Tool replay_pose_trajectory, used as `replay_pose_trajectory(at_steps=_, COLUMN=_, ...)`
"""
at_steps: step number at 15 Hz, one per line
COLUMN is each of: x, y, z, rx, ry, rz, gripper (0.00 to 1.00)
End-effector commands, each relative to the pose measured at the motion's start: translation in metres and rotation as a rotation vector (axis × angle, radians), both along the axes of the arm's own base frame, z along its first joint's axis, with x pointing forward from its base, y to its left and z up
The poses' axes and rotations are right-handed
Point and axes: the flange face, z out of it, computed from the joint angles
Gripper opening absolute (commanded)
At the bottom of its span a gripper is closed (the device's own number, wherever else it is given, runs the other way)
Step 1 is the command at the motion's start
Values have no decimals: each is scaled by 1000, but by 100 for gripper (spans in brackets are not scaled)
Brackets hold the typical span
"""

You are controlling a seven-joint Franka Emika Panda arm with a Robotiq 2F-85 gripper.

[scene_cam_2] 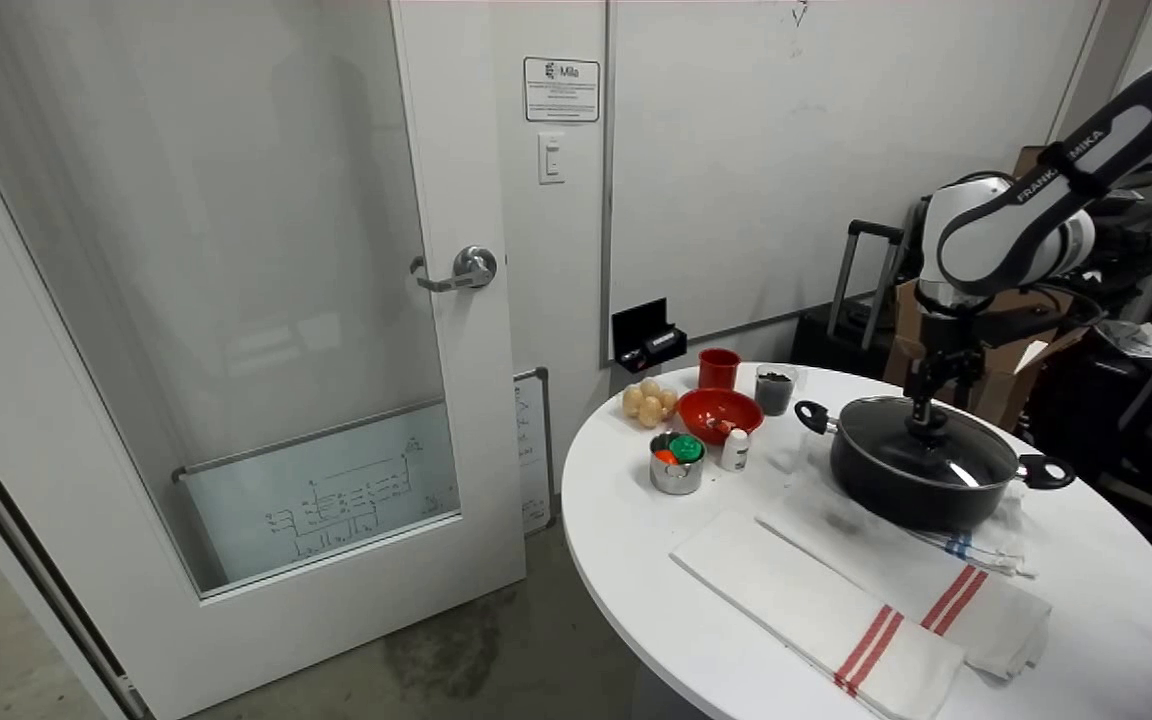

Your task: Remove the lid from the pot

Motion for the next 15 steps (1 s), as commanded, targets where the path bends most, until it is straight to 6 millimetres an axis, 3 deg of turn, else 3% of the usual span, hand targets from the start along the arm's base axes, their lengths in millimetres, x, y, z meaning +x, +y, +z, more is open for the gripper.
replay_pose_trajectory(at_steps=1, x=8, y=-2, z=-2, rx=18, ry=10, rz=13, gripper=100)
replay_pose_trajectory(at_steps=2, x=8, y=-2, z=-2, rx=19, ry=8, rz=13, gripper=75)
replay_pose_trajectory(at_steps=3, x=9, y=-2, z=-2, rx=18, ry=7, rz=13, gripper=74)
replay_pose_trajectory(at_steps=6, x=10, y=-2, z=-1, rx=19, ry=4, rz=15, gripper=54)
replay_pose_trajectory(at_steps=9, x=12, y=0, z=1, rx=24, ry=0, rz=18, gripper=28)
replay_pose_trajectory(at_steps=10, x=12, y=0, z=1, rx=26, ry=0, rz=19, gripper=24)
replay_pose_trajectory(at_steps=15, x=9, y=-1, z=9, rx=20, ry=-4, rz=14, gripper=24)
